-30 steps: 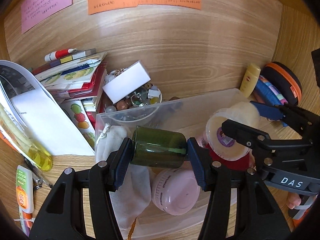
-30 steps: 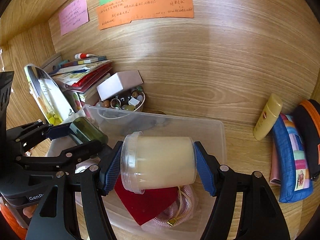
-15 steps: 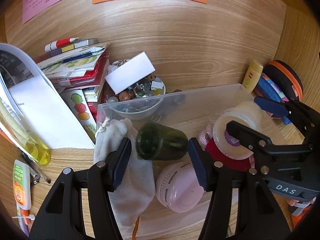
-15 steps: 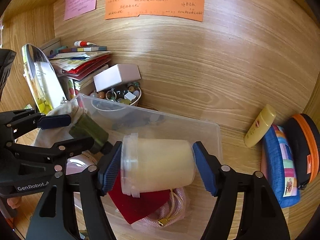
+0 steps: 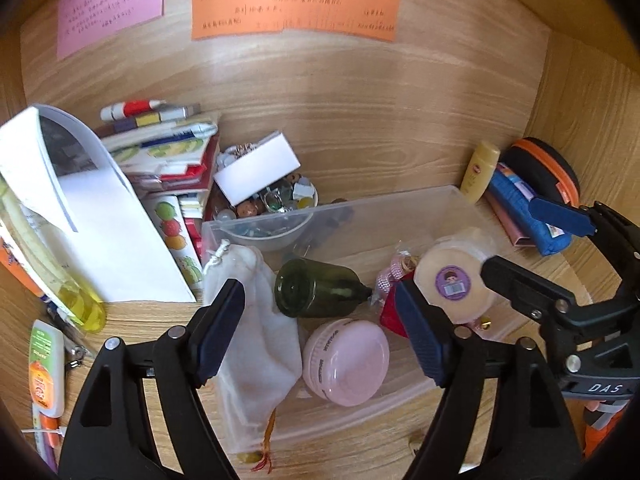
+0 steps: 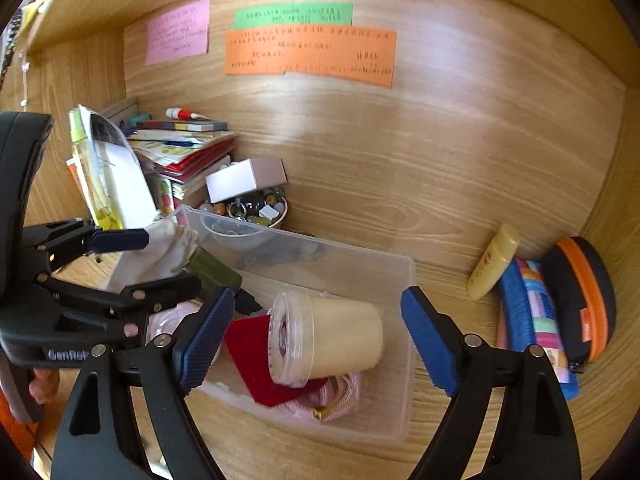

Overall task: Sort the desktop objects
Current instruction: 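Open the left tool to drop the bottle while the right tool drops the jar into the bin, then move both open tools back toward the items left on the desk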

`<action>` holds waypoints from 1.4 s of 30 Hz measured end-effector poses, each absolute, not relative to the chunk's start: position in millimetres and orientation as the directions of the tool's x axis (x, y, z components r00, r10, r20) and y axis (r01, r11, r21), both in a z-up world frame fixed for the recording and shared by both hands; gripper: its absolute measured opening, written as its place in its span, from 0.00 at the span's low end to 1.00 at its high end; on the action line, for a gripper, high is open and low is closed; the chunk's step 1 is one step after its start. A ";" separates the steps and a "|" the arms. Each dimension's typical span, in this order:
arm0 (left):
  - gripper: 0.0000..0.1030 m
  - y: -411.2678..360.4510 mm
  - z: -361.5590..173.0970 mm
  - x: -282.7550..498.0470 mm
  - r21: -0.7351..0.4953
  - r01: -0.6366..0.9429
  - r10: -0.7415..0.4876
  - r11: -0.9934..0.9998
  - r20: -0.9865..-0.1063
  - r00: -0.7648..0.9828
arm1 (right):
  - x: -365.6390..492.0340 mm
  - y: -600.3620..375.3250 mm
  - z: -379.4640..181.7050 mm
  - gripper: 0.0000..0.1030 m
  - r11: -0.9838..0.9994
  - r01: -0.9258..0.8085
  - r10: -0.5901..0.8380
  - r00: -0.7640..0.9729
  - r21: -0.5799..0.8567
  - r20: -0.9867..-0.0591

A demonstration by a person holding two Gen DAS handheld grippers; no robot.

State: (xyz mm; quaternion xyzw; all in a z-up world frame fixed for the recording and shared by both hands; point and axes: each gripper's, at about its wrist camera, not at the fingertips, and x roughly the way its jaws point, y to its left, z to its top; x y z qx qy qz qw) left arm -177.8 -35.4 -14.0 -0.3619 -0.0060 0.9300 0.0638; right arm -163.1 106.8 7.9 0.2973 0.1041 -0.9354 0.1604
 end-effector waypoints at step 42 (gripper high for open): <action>0.57 -87.5 -93.5 -112.4 0.032 -0.100 0.031 -0.994 -0.820 -0.572 | -35.7 88.2 -86.6 0.82 -0.831 0.554 -0.383 -0.503 0.052 -0.775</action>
